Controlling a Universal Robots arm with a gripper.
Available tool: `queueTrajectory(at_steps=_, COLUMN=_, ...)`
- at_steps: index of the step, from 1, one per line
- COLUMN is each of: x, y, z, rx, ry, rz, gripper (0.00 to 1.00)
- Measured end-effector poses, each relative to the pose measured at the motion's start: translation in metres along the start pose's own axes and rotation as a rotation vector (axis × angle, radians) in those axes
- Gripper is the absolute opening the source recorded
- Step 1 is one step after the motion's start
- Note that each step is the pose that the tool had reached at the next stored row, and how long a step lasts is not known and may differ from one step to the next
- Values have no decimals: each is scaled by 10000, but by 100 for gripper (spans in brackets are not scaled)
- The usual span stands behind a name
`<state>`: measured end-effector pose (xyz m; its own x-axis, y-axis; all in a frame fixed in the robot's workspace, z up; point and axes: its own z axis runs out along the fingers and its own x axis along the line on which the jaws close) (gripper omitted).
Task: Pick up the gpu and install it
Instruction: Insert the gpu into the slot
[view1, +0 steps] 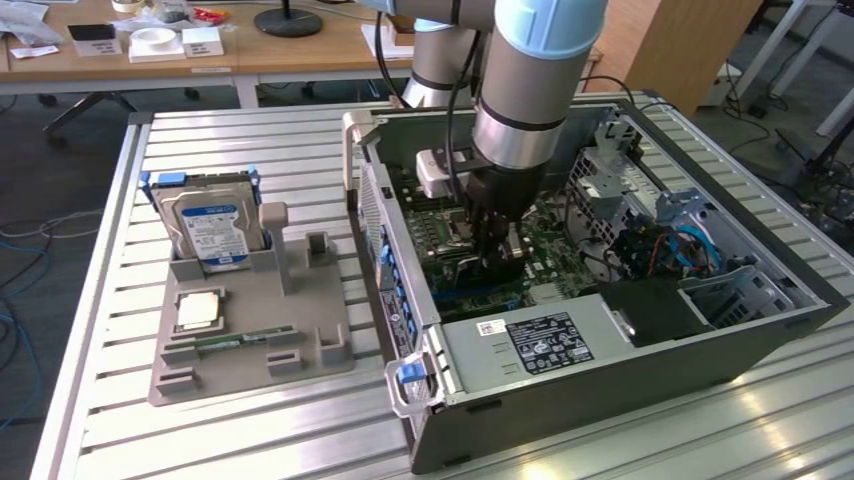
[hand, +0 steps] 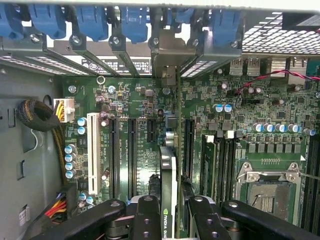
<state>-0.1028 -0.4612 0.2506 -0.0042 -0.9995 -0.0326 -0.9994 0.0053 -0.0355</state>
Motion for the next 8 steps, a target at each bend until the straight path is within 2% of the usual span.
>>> queueTrajectory(at_steps=8, x=0, y=2, z=11, rx=-3, ry=-3, rz=1, gripper=26)
